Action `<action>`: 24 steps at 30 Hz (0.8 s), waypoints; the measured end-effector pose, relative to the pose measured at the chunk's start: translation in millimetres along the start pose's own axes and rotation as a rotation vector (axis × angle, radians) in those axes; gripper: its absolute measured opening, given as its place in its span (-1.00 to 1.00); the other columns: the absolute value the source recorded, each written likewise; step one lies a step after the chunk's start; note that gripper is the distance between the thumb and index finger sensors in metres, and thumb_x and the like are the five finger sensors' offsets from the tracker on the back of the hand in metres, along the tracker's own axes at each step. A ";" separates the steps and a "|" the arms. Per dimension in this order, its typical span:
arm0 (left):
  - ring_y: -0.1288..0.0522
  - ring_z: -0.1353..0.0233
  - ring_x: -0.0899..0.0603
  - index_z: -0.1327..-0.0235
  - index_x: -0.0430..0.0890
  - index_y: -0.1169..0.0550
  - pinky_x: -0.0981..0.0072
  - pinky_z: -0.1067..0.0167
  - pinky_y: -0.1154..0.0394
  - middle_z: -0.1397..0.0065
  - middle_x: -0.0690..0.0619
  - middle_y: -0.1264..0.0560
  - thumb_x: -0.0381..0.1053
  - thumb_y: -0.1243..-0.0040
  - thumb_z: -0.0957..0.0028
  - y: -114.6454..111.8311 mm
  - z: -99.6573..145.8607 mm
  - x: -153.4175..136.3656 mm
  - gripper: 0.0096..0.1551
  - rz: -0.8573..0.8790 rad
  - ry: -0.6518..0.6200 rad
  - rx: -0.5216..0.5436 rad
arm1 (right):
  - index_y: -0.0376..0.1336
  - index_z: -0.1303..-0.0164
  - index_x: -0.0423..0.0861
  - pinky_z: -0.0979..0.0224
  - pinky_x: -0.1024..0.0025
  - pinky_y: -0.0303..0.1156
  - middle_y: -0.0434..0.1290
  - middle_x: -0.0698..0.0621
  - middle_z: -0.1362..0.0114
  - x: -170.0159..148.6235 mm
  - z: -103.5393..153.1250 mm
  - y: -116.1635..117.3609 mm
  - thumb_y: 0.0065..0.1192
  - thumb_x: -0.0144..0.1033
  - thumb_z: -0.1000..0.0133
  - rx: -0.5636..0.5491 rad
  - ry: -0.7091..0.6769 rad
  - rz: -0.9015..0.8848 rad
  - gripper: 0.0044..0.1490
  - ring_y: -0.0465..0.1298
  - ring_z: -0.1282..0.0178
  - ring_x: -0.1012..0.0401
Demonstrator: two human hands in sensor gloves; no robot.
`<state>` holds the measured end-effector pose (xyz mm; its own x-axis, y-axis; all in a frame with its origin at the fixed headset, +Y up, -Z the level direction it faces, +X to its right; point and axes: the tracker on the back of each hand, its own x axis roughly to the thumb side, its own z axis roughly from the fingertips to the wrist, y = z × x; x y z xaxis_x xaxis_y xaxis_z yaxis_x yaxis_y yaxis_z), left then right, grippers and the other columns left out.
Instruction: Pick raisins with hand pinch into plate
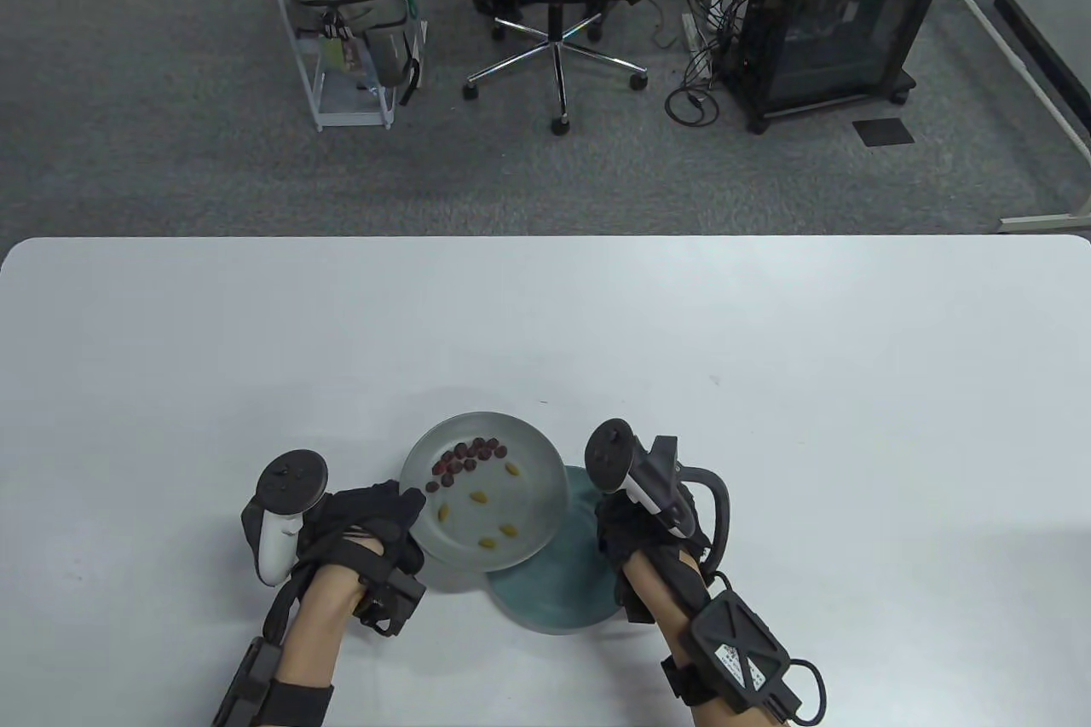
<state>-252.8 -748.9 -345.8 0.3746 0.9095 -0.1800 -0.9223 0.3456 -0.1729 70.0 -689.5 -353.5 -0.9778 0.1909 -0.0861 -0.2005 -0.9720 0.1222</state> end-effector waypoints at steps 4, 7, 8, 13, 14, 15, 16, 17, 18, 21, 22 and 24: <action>-0.79 0.61 -0.12 0.10 -0.58 -0.60 0.11 0.59 -0.62 0.29 -0.20 -0.87 -0.06 -0.29 -0.01 -1.9 0.0 0.2 -0.42 -0.004 -0.002 -0.005 | 0.47 -0.12 -0.14 0.16 0.20 0.63 0.67 -0.15 -0.10 5.2 6.1 -8.0 0.64 -0.20 0.05 -0.008 -0.026 -0.020 -0.43 0.70 0.27 0.15; -0.79 0.61 -0.12 0.10 -0.58 -0.60 0.11 0.59 -0.62 0.29 -0.20 -0.87 -0.06 -0.29 -0.01 -3.3 -0.3 0.7 -0.42 -0.007 -0.007 -0.012 | 0.47 -0.12 -0.15 0.16 0.20 0.63 0.67 -0.15 -0.10 10.4 10.4 -16.1 0.63 -0.18 0.05 -0.015 -0.047 -0.035 -0.42 0.70 0.28 0.15; -0.79 0.61 -0.11 0.10 -0.57 -0.60 0.11 0.59 -0.62 0.29 -0.20 -0.87 -0.05 -0.29 -0.01 -3.3 -0.4 0.8 -0.43 -0.007 -0.008 -0.012 | 0.47 -0.12 -0.15 0.16 0.20 0.63 0.67 -0.16 -0.09 11.9 11.4 -18.0 0.63 -0.18 0.05 -0.016 -0.054 -0.037 -0.42 0.70 0.28 0.15; -0.79 0.61 -0.12 0.10 -0.56 -0.60 0.11 0.59 -0.62 0.29 -0.20 -0.87 -0.05 -0.29 -0.01 -4.3 -0.9 0.9 -0.43 -0.008 -0.012 -0.021 | 0.47 -0.12 -0.15 0.16 0.20 0.63 0.67 -0.16 -0.10 24.7 14.6 -28.8 0.62 -0.16 0.04 -0.004 -0.084 -0.035 -0.42 0.70 0.27 0.14; -0.79 0.61 -0.11 0.10 -0.57 -0.60 0.11 0.59 -0.62 0.29 -0.20 -0.87 -0.05 -0.29 -0.01 -4.9 -0.9 1.1 -0.43 -0.008 -0.014 -0.023 | 0.47 -0.13 -0.15 0.15 0.20 0.63 0.67 -0.16 -0.10 28.0 15.3 -31.3 0.61 -0.16 0.03 -0.001 -0.091 -0.035 -0.42 0.70 0.27 0.14; -0.79 0.61 -0.11 0.10 -0.56 -0.60 0.12 0.59 -0.62 0.29 -0.20 -0.87 -0.05 -0.29 -0.01 -5.5 -0.8 1.3 -0.43 -0.009 -0.015 -0.025 | 0.47 -0.13 -0.15 0.16 0.20 0.63 0.67 -0.16 -0.09 30.4 15.5 -32.7 0.61 -0.16 0.03 -0.002 -0.096 -0.042 -0.42 0.70 0.28 0.14; -0.79 0.61 -0.11 0.10 -0.56 -0.60 0.12 0.59 -0.62 0.29 -0.20 -0.87 -0.05 -0.29 -0.01 -6.8 -0.7 1.6 -0.43 -0.007 -0.017 -0.030 | 0.47 -0.12 -0.15 0.16 0.20 0.63 0.67 -0.16 -0.09 33.7 15.6 -34.2 0.61 -0.16 0.04 0.003 -0.099 -0.053 -0.42 0.70 0.29 0.14; -0.79 0.61 -0.11 0.10 -0.57 -0.60 0.12 0.59 -0.62 0.29 -0.20 -0.87 -0.05 -0.29 -0.01 -7.8 -0.7 2.0 -0.43 -0.005 -0.019 -0.036 | 0.48 -0.12 -0.15 0.16 0.20 0.63 0.68 -0.16 -0.08 36.1 15.5 -34.8 0.61 -0.15 0.03 0.012 -0.102 -0.056 -0.42 0.70 0.29 0.14; -0.79 0.61 -0.11 0.10 -0.56 -0.60 0.12 0.59 -0.62 0.29 -0.20 -0.87 -0.05 -0.29 -0.01 -9.3 -0.6 2.6 -0.43 -0.006 -0.022 -0.043 | 0.48 -0.12 -0.15 0.17 0.21 0.63 0.68 -0.15 -0.08 38.7 14.8 -35.1 0.61 -0.14 0.03 0.016 -0.107 -0.062 -0.42 0.70 0.29 0.15; -0.79 0.61 -0.11 0.10 -0.56 -0.60 0.12 0.59 -0.62 0.29 -0.20 -0.87 -0.05 -0.29 -0.01 -13.1 -0.4 4.3 -0.43 -0.007 -0.028 -0.058 | 0.49 -0.11 -0.15 0.18 0.21 0.63 0.68 -0.15 -0.07 44.9 11.8 -32.6 0.60 -0.14 0.03 0.024 -0.101 -0.055 -0.43 0.70 0.31 0.15; -0.79 0.61 -0.12 0.10 -0.56 -0.60 0.11 0.59 -0.62 0.29 -0.20 -0.87 -0.05 -0.29 -0.01 -14.5 -0.1 4.9 -0.43 -0.009 -0.030 -0.061 | 0.49 -0.11 -0.16 0.19 0.21 0.63 0.69 -0.15 -0.06 47.0 10.5 -31.4 0.61 -0.14 0.03 0.023 -0.095 -0.048 -0.43 0.70 0.30 0.14; -0.79 0.61 -0.12 0.10 -0.56 -0.60 0.11 0.59 -0.62 0.29 -0.20 -0.87 -0.05 -0.29 -0.01 -16.7 0.3 5.9 -0.43 -0.014 -0.032 -0.066 | 0.49 -0.11 -0.17 0.21 0.22 0.63 0.69 -0.15 -0.06 49.5 6.5 -29.6 0.60 -0.13 0.03 0.021 -0.080 -0.039 -0.43 0.71 0.32 0.15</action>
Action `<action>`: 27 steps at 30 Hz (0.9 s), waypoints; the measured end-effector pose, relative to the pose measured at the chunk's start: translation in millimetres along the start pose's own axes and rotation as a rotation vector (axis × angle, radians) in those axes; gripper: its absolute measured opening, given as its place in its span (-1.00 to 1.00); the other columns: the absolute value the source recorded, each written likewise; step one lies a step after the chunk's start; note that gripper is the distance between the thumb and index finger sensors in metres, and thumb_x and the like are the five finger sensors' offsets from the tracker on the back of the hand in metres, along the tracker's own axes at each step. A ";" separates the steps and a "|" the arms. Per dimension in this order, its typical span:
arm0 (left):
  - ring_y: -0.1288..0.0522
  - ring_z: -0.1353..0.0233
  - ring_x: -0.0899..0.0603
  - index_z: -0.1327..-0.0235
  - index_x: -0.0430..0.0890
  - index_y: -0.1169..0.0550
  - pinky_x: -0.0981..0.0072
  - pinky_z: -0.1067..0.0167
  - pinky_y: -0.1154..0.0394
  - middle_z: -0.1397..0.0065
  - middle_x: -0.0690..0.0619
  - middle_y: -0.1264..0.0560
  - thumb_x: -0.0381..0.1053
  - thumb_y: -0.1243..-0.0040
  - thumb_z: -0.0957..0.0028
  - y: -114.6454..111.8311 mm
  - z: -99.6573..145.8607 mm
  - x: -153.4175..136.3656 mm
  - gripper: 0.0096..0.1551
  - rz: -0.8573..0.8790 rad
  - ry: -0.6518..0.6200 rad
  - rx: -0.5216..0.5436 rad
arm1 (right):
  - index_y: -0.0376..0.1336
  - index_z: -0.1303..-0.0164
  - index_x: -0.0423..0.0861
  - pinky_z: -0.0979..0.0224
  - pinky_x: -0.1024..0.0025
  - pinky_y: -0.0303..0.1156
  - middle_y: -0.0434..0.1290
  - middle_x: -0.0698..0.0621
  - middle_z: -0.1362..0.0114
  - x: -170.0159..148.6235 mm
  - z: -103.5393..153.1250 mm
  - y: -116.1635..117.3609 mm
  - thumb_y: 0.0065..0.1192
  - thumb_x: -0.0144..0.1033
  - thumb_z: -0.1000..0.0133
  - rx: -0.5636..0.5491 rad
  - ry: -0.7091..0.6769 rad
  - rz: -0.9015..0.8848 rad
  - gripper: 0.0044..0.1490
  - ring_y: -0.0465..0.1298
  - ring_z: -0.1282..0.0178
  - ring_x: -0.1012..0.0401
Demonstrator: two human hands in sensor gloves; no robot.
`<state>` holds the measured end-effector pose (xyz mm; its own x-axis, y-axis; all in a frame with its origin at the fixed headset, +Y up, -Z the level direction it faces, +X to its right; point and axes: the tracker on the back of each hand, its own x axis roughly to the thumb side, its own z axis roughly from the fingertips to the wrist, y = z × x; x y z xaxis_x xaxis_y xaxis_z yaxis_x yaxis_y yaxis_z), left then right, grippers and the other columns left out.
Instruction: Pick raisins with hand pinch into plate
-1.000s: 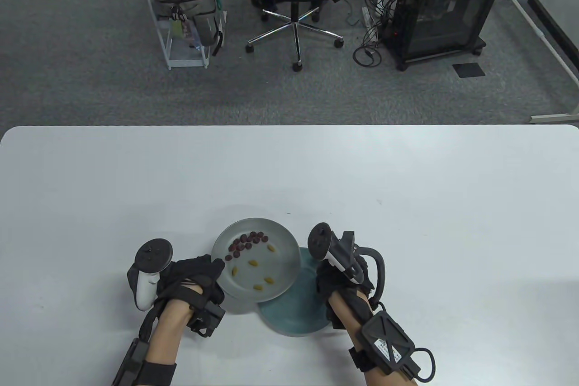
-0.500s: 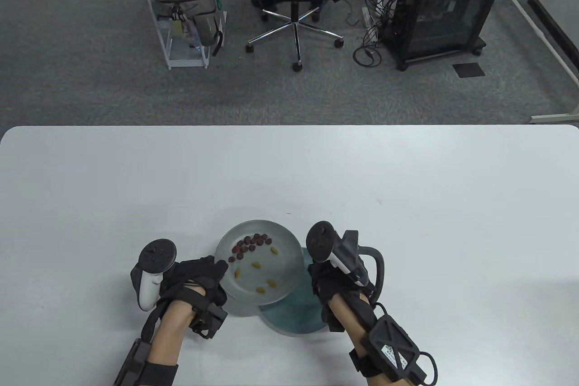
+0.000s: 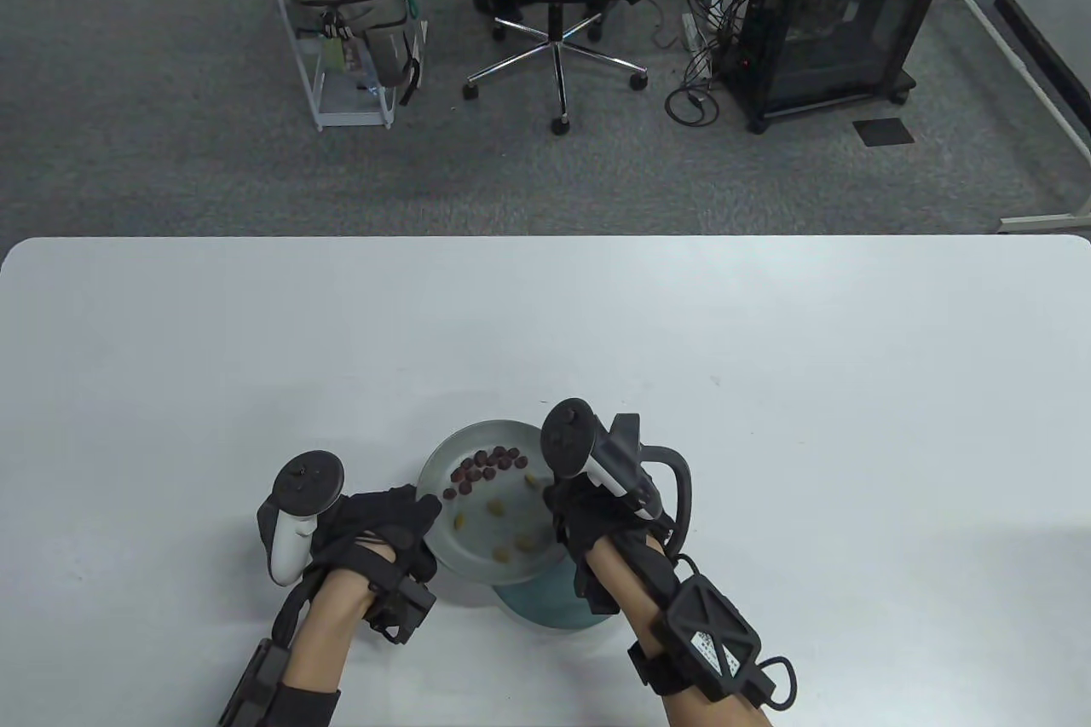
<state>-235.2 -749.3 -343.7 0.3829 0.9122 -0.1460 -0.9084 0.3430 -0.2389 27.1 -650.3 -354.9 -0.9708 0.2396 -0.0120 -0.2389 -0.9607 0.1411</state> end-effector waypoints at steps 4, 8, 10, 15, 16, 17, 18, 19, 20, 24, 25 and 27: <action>-0.79 0.61 -0.11 0.10 -0.56 -0.60 0.12 0.59 -0.62 0.29 -0.20 -0.87 -0.05 -0.29 -0.01 -3.1 0.4 1.9 -0.43 -0.012 -0.007 -0.008 | 0.52 -0.08 -0.19 0.26 0.24 0.64 0.72 -0.16 -0.02 3.3 -5.9 3.4 0.61 -0.13 0.04 0.014 0.021 0.008 -0.43 0.71 0.37 0.17; -0.79 0.60 -0.12 0.09 -0.56 -0.59 0.12 0.58 -0.62 0.28 -0.20 -0.87 -0.05 -0.29 -0.01 -7.0 -0.1 2.4 -0.43 -0.001 -0.008 -0.028 | 0.54 -0.05 -0.20 0.30 0.25 0.64 0.73 -0.16 0.00 6.4 -13.0 7.4 0.61 -0.11 0.04 0.035 0.044 0.034 -0.43 0.72 0.41 0.18; -0.79 0.60 -0.11 0.09 -0.56 -0.59 0.12 0.58 -0.62 0.28 -0.20 -0.87 -0.05 -0.29 -0.01 -8.4 -0.2 2.4 -0.43 -0.001 -0.007 -0.035 | 0.54 -0.05 -0.20 0.30 0.26 0.64 0.73 -0.16 0.00 7.5 -14.9 8.5 0.61 -0.11 0.04 0.039 0.052 0.036 -0.43 0.72 0.41 0.17; -0.79 0.60 -0.12 0.09 -0.56 -0.59 0.12 0.58 -0.62 0.28 -0.20 -0.87 -0.05 -0.29 -0.01 -10.4 -0.2 2.6 -0.43 0.018 -0.009 -0.050 | 0.54 -0.04 -0.20 0.31 0.26 0.64 0.74 -0.16 0.01 9.9 -20.9 12.3 0.61 -0.10 0.05 0.044 0.075 0.064 -0.43 0.72 0.42 0.18; -0.79 0.60 -0.12 0.09 -0.56 -0.59 0.12 0.58 -0.62 0.28 -0.20 -0.87 -0.05 -0.29 -0.02 -10.4 -0.2 2.6 -0.43 0.020 -0.009 -0.050 | 0.55 -0.03 -0.19 0.31 0.26 0.64 0.74 -0.15 0.02 10.0 -21.6 12.8 0.62 -0.09 0.06 0.047 0.076 0.071 -0.43 0.72 0.42 0.18; -0.79 0.60 -0.12 0.09 -0.56 -0.59 0.12 0.58 -0.62 0.28 -0.20 -0.87 -0.05 -0.29 -0.01 -10.3 -0.2 2.6 -0.43 0.016 -0.010 -0.050 | 0.55 -0.03 -0.19 0.31 0.26 0.64 0.74 -0.15 0.02 10.2 -22.0 13.5 0.62 -0.09 0.06 0.051 0.079 0.072 -0.43 0.72 0.42 0.18; -0.79 0.60 -0.12 0.09 -0.56 -0.59 0.12 0.58 -0.62 0.28 -0.20 -0.87 -0.05 -0.29 -0.01 -10.2 -0.4 2.4 -0.43 0.013 -0.011 -0.049 | 0.55 -0.03 -0.19 0.31 0.26 0.64 0.74 -0.15 0.02 10.3 -22.4 13.9 0.62 -0.09 0.06 0.052 0.078 0.071 -0.42 0.72 0.42 0.18; -0.79 0.60 -0.12 0.09 -0.56 -0.59 0.12 0.58 -0.62 0.28 -0.20 -0.87 -0.05 -0.29 -0.01 -10.1 -0.3 2.5 -0.43 0.014 -0.012 -0.047 | 0.55 -0.03 -0.19 0.31 0.26 0.64 0.74 -0.15 0.02 10.6 -22.4 14.3 0.62 -0.09 0.06 0.054 0.078 0.066 -0.43 0.72 0.42 0.18; -0.79 0.60 -0.12 0.09 -0.56 -0.59 0.12 0.58 -0.62 0.28 -0.20 -0.87 -0.05 -0.29 -0.01 -10.1 -0.5 2.4 -0.43 0.016 -0.013 -0.044 | 0.55 -0.03 -0.19 0.31 0.26 0.64 0.74 -0.15 0.02 11.0 -22.0 13.9 0.62 -0.09 0.06 0.051 0.077 0.065 -0.43 0.72 0.42 0.18; -0.79 0.60 -0.11 0.09 -0.56 -0.59 0.12 0.58 -0.62 0.28 -0.20 -0.87 -0.05 -0.29 -0.02 -10.5 -0.2 2.5 -0.43 0.025 -0.014 -0.046 | 0.55 -0.03 -0.19 0.31 0.26 0.64 0.74 -0.15 0.03 13.2 -22.1 15.4 0.63 -0.07 0.07 0.049 0.075 0.073 -0.41 0.72 0.42 0.18; -0.79 0.60 -0.12 0.09 -0.56 -0.59 0.12 0.58 -0.62 0.28 -0.20 -0.87 -0.05 -0.29 -0.02 -10.8 -0.1 2.5 -0.43 0.030 -0.015 -0.049 | 0.55 -0.02 -0.19 0.31 0.26 0.64 0.74 -0.15 0.05 14.3 -22.0 16.2 0.63 -0.08 0.07 0.043 0.079 0.080 -0.42 0.72 0.41 0.18; -0.79 0.60 -0.11 0.09 -0.56 -0.59 0.12 0.58 -0.62 0.28 -0.20 -0.87 -0.05 -0.29 -0.02 -11.1 0.2 2.8 -0.43 0.036 -0.015 -0.048 | 0.55 -0.01 -0.18 0.31 0.26 0.64 0.74 -0.15 0.05 16.1 -21.8 17.1 0.64 -0.07 0.08 0.032 0.077 0.102 -0.42 0.72 0.42 0.18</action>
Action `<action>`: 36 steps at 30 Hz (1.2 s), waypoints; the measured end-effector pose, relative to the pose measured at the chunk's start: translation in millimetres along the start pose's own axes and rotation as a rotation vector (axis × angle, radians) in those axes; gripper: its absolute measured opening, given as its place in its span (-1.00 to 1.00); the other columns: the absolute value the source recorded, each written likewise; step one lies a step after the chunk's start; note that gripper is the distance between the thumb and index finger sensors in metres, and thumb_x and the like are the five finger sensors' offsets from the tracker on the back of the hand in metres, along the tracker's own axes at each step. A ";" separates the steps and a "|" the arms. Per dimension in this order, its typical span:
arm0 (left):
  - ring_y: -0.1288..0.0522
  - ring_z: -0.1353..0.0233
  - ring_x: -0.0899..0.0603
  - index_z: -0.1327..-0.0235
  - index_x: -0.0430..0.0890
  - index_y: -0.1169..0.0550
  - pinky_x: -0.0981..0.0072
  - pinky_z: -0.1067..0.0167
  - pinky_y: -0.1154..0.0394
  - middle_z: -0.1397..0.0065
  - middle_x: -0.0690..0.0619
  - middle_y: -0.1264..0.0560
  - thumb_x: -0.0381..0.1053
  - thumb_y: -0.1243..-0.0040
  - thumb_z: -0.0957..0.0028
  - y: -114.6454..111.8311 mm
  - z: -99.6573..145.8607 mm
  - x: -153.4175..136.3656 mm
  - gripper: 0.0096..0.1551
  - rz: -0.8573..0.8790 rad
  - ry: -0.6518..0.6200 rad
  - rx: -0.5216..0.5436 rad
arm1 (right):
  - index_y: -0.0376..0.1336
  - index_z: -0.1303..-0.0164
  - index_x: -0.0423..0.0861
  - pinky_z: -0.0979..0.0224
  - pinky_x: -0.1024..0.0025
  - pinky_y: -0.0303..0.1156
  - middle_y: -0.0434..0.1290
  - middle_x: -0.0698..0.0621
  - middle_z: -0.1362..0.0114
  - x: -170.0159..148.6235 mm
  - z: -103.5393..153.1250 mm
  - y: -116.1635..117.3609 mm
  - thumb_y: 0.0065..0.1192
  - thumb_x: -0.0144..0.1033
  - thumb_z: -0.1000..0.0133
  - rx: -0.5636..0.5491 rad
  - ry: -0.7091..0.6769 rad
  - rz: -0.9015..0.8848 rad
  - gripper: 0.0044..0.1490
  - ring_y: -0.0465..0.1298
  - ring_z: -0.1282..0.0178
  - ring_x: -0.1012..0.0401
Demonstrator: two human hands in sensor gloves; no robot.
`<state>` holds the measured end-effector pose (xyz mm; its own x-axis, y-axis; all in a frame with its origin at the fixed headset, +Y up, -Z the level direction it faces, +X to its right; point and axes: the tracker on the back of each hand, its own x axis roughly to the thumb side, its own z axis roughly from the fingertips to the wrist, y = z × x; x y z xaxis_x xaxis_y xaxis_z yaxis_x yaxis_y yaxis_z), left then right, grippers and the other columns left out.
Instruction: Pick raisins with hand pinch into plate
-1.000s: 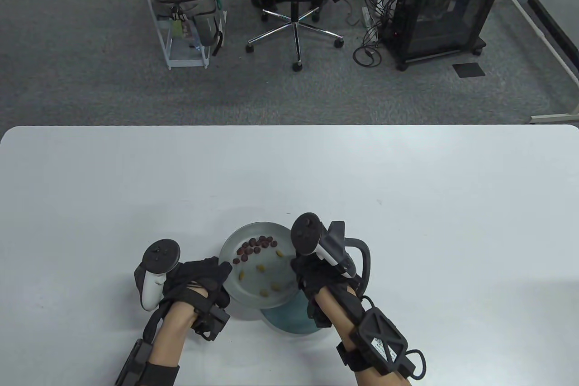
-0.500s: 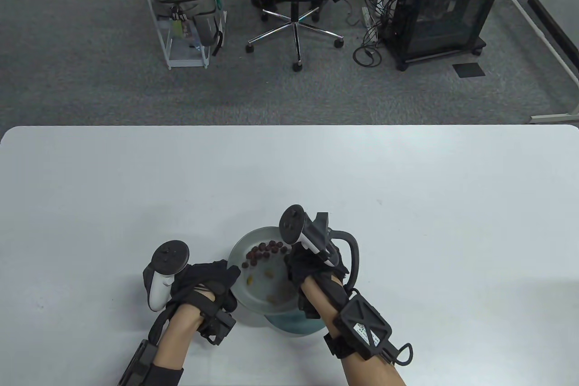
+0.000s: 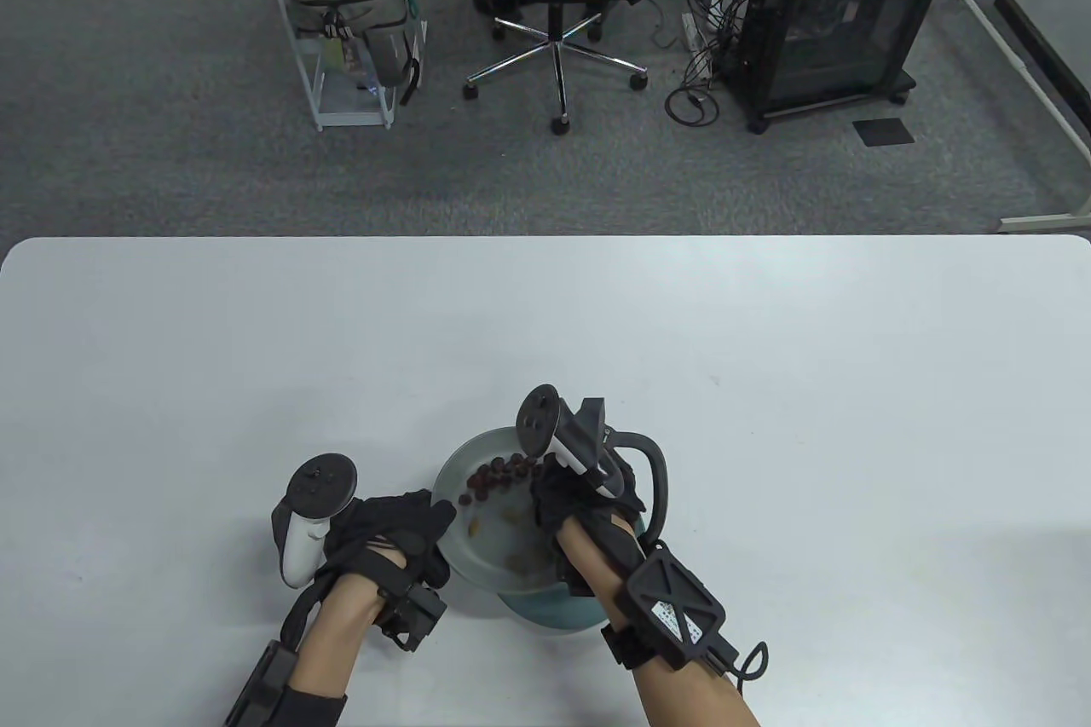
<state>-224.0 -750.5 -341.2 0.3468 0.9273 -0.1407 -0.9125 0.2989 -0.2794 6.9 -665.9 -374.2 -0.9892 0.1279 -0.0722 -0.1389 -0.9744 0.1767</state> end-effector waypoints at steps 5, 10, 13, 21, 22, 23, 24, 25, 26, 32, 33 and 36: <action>-0.78 0.60 -0.11 0.08 -0.56 -0.59 0.13 0.58 -0.62 0.28 -0.21 -0.86 -0.05 -0.28 -0.02 -0.1 0.4 -0.4 -0.43 0.014 0.003 -0.005 | 0.55 -0.01 -0.18 0.31 0.26 0.64 0.74 -0.14 0.06 1.1 -0.5 2.5 0.65 -0.07 0.08 -0.002 0.007 0.006 -0.42 0.72 0.42 0.19; -0.78 0.60 -0.11 0.08 -0.56 -0.59 0.13 0.58 -0.62 0.28 -0.21 -0.86 -0.05 -0.29 -0.02 -0.2 0.6 -0.4 -0.42 0.005 0.005 -0.003 | 0.54 -0.02 -0.19 0.30 0.26 0.64 0.73 -0.14 0.04 2.6 -1.1 7.4 0.67 -0.05 0.10 0.002 0.010 0.020 -0.38 0.72 0.41 0.18; -0.78 0.61 -0.11 0.08 -0.57 -0.59 0.13 0.58 -0.62 0.28 -0.21 -0.86 -0.05 -0.29 -0.02 -0.4 0.7 -0.3 -0.42 0.008 0.006 -0.005 | 0.54 -0.02 -0.19 0.30 0.26 0.64 0.73 -0.14 0.05 4.7 -1.2 9.7 0.67 -0.04 0.10 -0.007 0.012 0.038 -0.38 0.72 0.41 0.18; -0.78 0.61 -0.11 0.08 -0.56 -0.59 0.14 0.58 -0.62 0.29 -0.22 -0.86 -0.04 -0.29 -0.02 0.0 1.0 -0.6 -0.42 0.003 0.010 -0.007 | 0.51 -0.03 -0.23 0.31 0.28 0.64 0.72 -0.15 0.04 9.0 -2.8 16.3 0.64 -0.07 0.08 0.010 0.008 0.066 -0.38 0.71 0.42 0.20; -0.78 0.61 -0.11 0.08 -0.56 -0.59 0.14 0.58 -0.62 0.29 -0.22 -0.86 -0.04 -0.29 -0.02 0.0 1.0 -0.6 -0.42 0.005 0.011 -0.005 | 0.51 -0.04 -0.23 0.31 0.28 0.64 0.72 -0.15 0.04 8.1 -4.0 16.9 0.64 -0.07 0.07 0.021 0.012 0.058 -0.38 0.71 0.41 0.21; -0.78 0.61 -0.11 0.08 -0.56 -0.59 0.14 0.58 -0.62 0.29 -0.22 -0.86 -0.04 -0.29 -0.02 0.0 0.9 -0.5 -0.42 0.004 0.011 -0.007 | 0.51 -0.04 -0.23 0.31 0.28 0.64 0.72 -0.16 0.04 7.8 -4.9 17.7 0.64 -0.08 0.08 0.027 0.014 0.051 -0.37 0.71 0.42 0.20; -0.78 0.61 -0.11 0.08 -0.56 -0.59 0.14 0.58 -0.62 0.29 -0.22 -0.86 -0.04 -0.29 -0.02 0.0 0.9 -0.5 -0.42 0.002 0.009 -0.009 | 0.50 -0.04 -0.23 0.31 0.28 0.64 0.71 -0.16 0.04 7.5 -5.3 17.8 0.64 -0.07 0.07 0.039 0.012 0.053 -0.37 0.71 0.42 0.21; -0.78 0.61 -0.11 0.08 -0.56 -0.59 0.14 0.58 -0.62 0.29 -0.22 -0.86 -0.04 -0.29 -0.02 0.1 1.1 -0.6 -0.42 0.002 0.010 -0.008 | 0.50 -0.04 -0.23 0.31 0.28 0.64 0.71 -0.15 0.04 6.5 -5.5 17.4 0.64 -0.07 0.08 0.040 0.015 0.047 -0.37 0.70 0.41 0.21; -0.78 0.61 -0.11 0.08 -0.56 -0.59 0.14 0.58 -0.62 0.29 -0.22 -0.86 -0.04 -0.29 -0.02 0.2 1.1 -0.6 -0.42 0.003 0.009 -0.007 | 0.50 -0.03 -0.22 0.31 0.28 0.64 0.71 -0.15 0.04 5.4 -6.0 17.0 0.64 -0.07 0.08 0.042 0.018 0.034 -0.37 0.70 0.41 0.21; -0.78 0.61 -0.11 0.08 -0.56 -0.59 0.14 0.58 -0.62 0.29 -0.22 -0.86 -0.04 -0.29 -0.02 -0.8 1.1 -0.7 -0.42 0.008 0.007 -0.013 | 0.50 -0.03 -0.20 0.29 0.28 0.64 0.71 -0.14 0.02 3.9 -6.4 16.8 0.65 -0.09 0.08 0.054 0.018 0.032 -0.40 0.70 0.40 0.20; -0.78 0.61 -0.11 0.08 -0.56 -0.59 0.14 0.58 -0.62 0.29 -0.22 -0.86 -0.04 -0.29 -0.02 -0.7 1.0 -0.7 -0.42 0.010 0.006 -0.012 | 0.50 -0.04 -0.20 0.29 0.28 0.64 0.71 -0.15 0.02 4.0 -6.2 16.9 0.65 -0.09 0.08 0.055 0.018 0.028 -0.40 0.70 0.40 0.20; -0.78 0.61 -0.11 0.07 -0.56 -0.59 0.14 0.57 -0.62 0.29 -0.22 -0.86 -0.04 -0.29 -0.02 -0.6 1.3 -0.5 -0.42 0.010 0.005 -0.011 | 0.50 -0.04 -0.21 0.28 0.27 0.63 0.70 -0.15 0.02 3.9 -6.2 17.2 0.65 -0.11 0.07 0.061 0.017 0.018 -0.40 0.70 0.39 0.20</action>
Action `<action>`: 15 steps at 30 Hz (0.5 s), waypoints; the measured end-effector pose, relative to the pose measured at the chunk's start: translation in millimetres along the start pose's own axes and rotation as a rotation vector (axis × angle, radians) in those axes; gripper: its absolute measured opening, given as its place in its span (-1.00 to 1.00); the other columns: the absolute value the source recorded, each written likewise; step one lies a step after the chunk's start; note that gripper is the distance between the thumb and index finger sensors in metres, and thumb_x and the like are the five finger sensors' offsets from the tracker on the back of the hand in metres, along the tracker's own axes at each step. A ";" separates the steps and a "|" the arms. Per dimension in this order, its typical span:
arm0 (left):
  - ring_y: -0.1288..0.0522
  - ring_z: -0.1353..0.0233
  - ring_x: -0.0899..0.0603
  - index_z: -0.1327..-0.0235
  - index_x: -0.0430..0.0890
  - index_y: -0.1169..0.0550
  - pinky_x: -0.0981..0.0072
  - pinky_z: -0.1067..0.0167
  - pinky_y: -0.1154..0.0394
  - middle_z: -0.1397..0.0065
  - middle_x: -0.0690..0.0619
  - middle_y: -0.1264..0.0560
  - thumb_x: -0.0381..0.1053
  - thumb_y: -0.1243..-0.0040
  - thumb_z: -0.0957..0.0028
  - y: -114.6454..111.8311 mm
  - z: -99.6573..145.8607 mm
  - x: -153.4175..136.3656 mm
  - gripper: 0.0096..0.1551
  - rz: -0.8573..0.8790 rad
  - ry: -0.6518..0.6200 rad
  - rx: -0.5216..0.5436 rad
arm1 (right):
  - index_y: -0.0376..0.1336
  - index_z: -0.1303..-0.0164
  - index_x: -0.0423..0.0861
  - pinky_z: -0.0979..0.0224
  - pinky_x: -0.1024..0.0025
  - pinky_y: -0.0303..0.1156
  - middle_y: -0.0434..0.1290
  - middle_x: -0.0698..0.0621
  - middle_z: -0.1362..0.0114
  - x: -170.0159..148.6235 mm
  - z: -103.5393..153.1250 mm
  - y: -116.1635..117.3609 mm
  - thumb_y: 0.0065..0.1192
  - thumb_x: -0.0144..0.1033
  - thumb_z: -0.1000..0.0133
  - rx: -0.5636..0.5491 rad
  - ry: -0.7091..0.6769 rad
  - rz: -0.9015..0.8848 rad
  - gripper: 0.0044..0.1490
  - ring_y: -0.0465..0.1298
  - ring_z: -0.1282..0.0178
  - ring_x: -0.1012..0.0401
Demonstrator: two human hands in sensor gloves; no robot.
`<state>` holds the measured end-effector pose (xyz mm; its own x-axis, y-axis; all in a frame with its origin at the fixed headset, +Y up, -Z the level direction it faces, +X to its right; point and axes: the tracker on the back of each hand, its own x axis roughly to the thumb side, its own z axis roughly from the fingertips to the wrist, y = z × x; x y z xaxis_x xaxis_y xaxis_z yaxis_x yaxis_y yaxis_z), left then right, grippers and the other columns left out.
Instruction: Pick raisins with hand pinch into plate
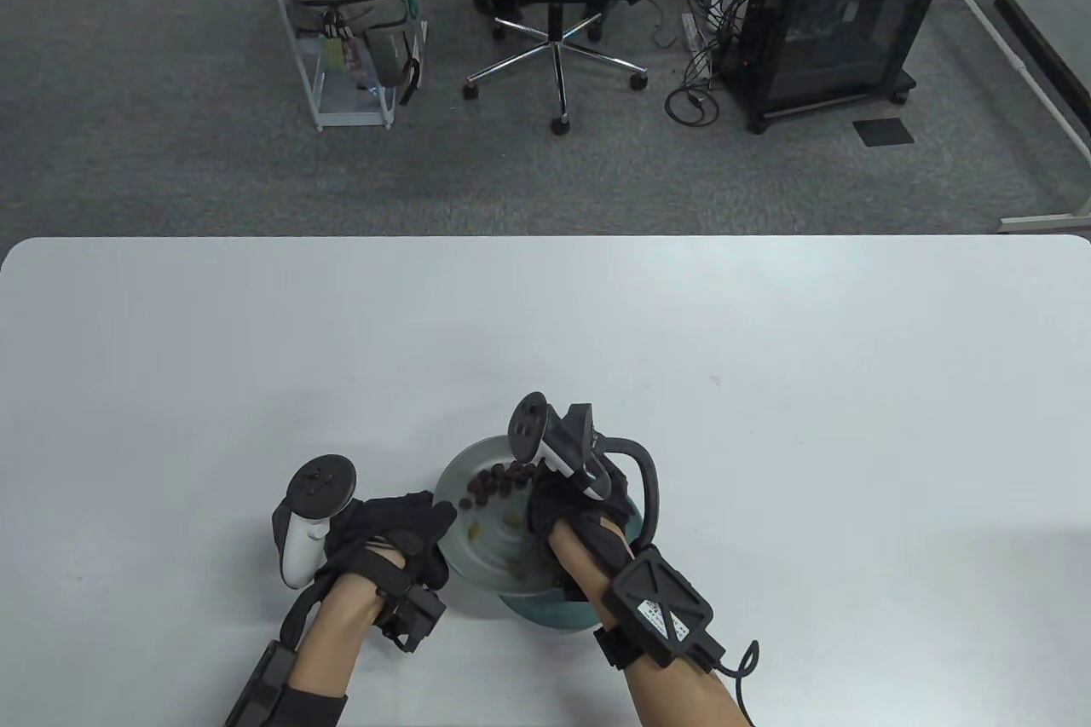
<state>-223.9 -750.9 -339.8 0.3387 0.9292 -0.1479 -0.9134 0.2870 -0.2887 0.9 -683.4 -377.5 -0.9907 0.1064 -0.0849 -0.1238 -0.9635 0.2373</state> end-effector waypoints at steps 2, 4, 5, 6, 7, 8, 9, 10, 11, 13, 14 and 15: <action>-0.78 0.61 -0.11 0.07 -0.56 -0.60 0.14 0.57 -0.62 0.29 -0.22 -0.86 -0.04 -0.29 -0.03 -0.3 -0.4 -0.6 -0.42 -0.003 0.003 -0.005 | 0.50 -0.03 -0.20 0.28 0.27 0.64 0.71 -0.15 0.03 -0.2 -0.2 0.2 0.65 -0.10 0.07 0.015 -0.002 0.008 -0.40 0.70 0.40 0.20; -0.78 0.61 -0.12 0.08 -0.56 -0.60 0.14 0.58 -0.62 0.29 -0.22 -0.87 -0.04 -0.29 -0.02 -0.8 -0.3 -0.7 -0.42 0.002 0.007 -0.005 | 0.51 -0.02 -0.21 0.29 0.28 0.64 0.71 -0.15 0.04 -0.8 -0.5 0.1 0.65 -0.10 0.08 0.013 -0.007 0.004 -0.40 0.70 0.41 0.20; -0.78 0.61 -0.11 0.08 -0.56 -0.60 0.14 0.58 -0.62 0.29 -0.22 -0.87 -0.04 -0.29 -0.03 -1.1 -0.1 -0.2 -0.42 -0.006 0.009 -0.011 | 0.51 -0.02 -0.21 0.29 0.28 0.64 0.71 -0.15 0.05 -1.1 -0.8 0.4 0.66 -0.09 0.08 0.012 -0.007 0.005 -0.40 0.70 0.41 0.20; -0.78 0.61 -0.11 0.08 -0.56 -0.60 0.14 0.58 -0.62 0.30 -0.21 -0.87 -0.04 -0.29 -0.03 -0.9 0.1 0.0 -0.42 -0.012 0.008 -0.008 | 0.51 -0.01 -0.21 0.30 0.28 0.64 0.71 -0.15 0.05 -1.4 -0.5 0.2 0.66 -0.08 0.08 0.007 -0.013 0.008 -0.40 0.70 0.42 0.21; -0.78 0.62 -0.11 0.09 -0.57 -0.60 0.14 0.58 -0.62 0.30 -0.21 -0.87 -0.04 -0.30 -0.02 -0.9 0.1 0.5 -0.42 -0.013 0.007 -0.005 | 0.51 -0.01 -0.21 0.30 0.28 0.64 0.71 -0.14 0.05 -2.2 -0.5 0.1 0.66 -0.08 0.09 0.006 -0.012 0.004 -0.40 0.70 0.42 0.21; -0.78 0.61 -0.12 0.08 -0.56 -0.60 0.13 0.58 -0.62 0.29 -0.21 -0.87 -0.04 -0.29 -0.02 -1.3 0.0 1.2 -0.42 -0.023 0.006 -0.010 | 0.51 -0.01 -0.21 0.30 0.28 0.64 0.71 -0.14 0.06 -3.1 -0.1 -0.2 0.66 -0.08 0.09 0.005 -0.013 -0.003 -0.40 0.70 0.42 0.21; -0.79 0.60 -0.11 0.07 -0.55 -0.60 0.14 0.58 -0.62 0.28 -0.20 -0.87 -0.03 -0.28 -0.03 -1.3 -0.1 1.1 -0.42 -0.034 0.001 -0.021 | 0.51 0.00 -0.21 0.31 0.28 0.64 0.71 -0.15 0.06 -4.3 0.4 -0.7 0.67 -0.08 0.09 0.007 -0.015 -0.007 -0.40 0.70 0.43 0.21; -0.79 0.60 -0.11 0.07 -0.55 -0.60 0.14 0.58 -0.62 0.28 -0.20 -0.87 -0.03 -0.28 -0.03 -1.4 0.2 0.7 -0.42 -0.029 0.008 -0.016 | 0.51 -0.01 -0.21 0.30 0.29 0.64 0.72 -0.14 0.06 -5.5 1.4 -1.9 0.66 -0.07 0.09 0.004 -0.017 -0.012 -0.40 0.70 0.43 0.21; -0.79 0.60 -0.11 0.07 -0.55 -0.60 0.14 0.58 -0.62 0.28 -0.21 -0.87 -0.03 -0.28 -0.03 -1.7 0.0 0.1 -0.42 -0.017 0.015 -0.018 | 0.51 0.00 -0.21 0.31 0.28 0.64 0.71 -0.14 0.05 -7.2 2.8 -3.5 0.66 -0.08 0.09 0.000 -0.021 -0.031 -0.39 0.70 0.42 0.21; -0.79 0.59 -0.11 0.07 -0.55 -0.59 0.14 0.57 -0.62 0.27 -0.20 -0.87 -0.04 -0.28 -0.03 -1.4 -0.2 -0.2 -0.42 -0.011 0.015 -0.017 | 0.51 -0.01 -0.21 0.30 0.28 0.64 0.71 -0.15 0.05 -10.0 6.3 -7.9 0.66 -0.08 0.08 0.003 -0.029 -0.047 -0.40 0.70 0.43 0.21; -0.79 0.59 -0.11 0.06 -0.55 -0.59 0.14 0.57 -0.62 0.27 -0.20 -0.86 -0.04 -0.28 -0.03 -0.4 0.3 0.1 -0.42 -0.010 0.014 -0.011 | 0.51 -0.01 -0.21 0.30 0.28 0.64 0.71 -0.15 0.05 -12.0 8.7 -11.5 0.66 -0.08 0.08 -0.008 -0.034 -0.053 -0.40 0.70 0.42 0.21; -0.79 0.59 -0.11 0.06 -0.55 -0.59 0.13 0.57 -0.62 0.27 -0.20 -0.86 -0.04 -0.27 -0.03 0.4 0.6 0.4 -0.42 -0.010 0.014 -0.002 | 0.51 -0.01 -0.21 0.30 0.28 0.64 0.71 -0.15 0.05 -13.4 10.1 -13.8 0.66 -0.08 0.08 -0.013 -0.034 -0.056 -0.40 0.70 0.42 0.21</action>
<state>-224.3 -750.2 -339.4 0.3505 0.9231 -0.1581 -0.9097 0.2954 -0.2920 15.3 -669.0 -369.9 -0.9835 0.1687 -0.0649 -0.1790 -0.9588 0.2204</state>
